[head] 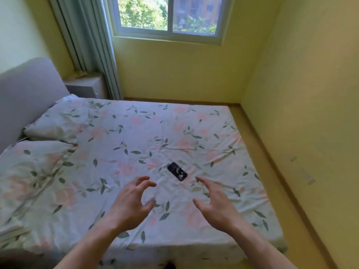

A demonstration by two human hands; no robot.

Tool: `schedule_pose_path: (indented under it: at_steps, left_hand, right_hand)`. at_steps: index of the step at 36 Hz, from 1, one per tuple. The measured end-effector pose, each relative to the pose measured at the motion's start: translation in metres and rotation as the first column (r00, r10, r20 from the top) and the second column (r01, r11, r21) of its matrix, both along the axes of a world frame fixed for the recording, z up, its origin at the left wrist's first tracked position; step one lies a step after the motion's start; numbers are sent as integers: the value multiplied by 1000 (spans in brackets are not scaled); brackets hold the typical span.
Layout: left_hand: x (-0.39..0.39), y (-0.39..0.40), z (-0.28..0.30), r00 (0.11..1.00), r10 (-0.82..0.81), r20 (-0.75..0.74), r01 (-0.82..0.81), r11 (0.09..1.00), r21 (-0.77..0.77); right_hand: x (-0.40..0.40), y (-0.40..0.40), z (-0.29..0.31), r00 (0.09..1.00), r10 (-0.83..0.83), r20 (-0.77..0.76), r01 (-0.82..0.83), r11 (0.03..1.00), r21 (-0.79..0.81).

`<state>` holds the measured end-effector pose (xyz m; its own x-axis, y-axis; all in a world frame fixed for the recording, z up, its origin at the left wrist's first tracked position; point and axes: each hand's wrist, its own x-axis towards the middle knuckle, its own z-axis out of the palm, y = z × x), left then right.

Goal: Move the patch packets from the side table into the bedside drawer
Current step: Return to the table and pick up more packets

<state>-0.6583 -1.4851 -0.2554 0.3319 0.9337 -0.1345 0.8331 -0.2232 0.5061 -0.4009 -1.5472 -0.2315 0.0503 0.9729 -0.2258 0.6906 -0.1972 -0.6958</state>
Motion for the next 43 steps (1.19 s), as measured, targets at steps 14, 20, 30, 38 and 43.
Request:
schedule_pose_path:
  at_steps: [14,20,30,38,43]
  left_hand:
    - [258,94,-3,976,-217,16,217,976,18]
    - [404,117,4,930,-367,1,366,930,41]
    - [622,127,7,882,-470,-30,470,877,101]
    - [772,134,-8,944,-330,-28,331,939,98]
    - [865,129,-1,959,-284,5,283,957,72]
  right_hand:
    - [257,30,7,981,-191,-39,193,980,47]
    - [373,25,16,948,-318,-28,319,947,39]
    - [566,34,15,939,-345,-9,345,938,45]
    - [740,55,-12,962,-264,-63,266,963,28]
    - [836,64,-4,978,-208,-15,209,978,18]
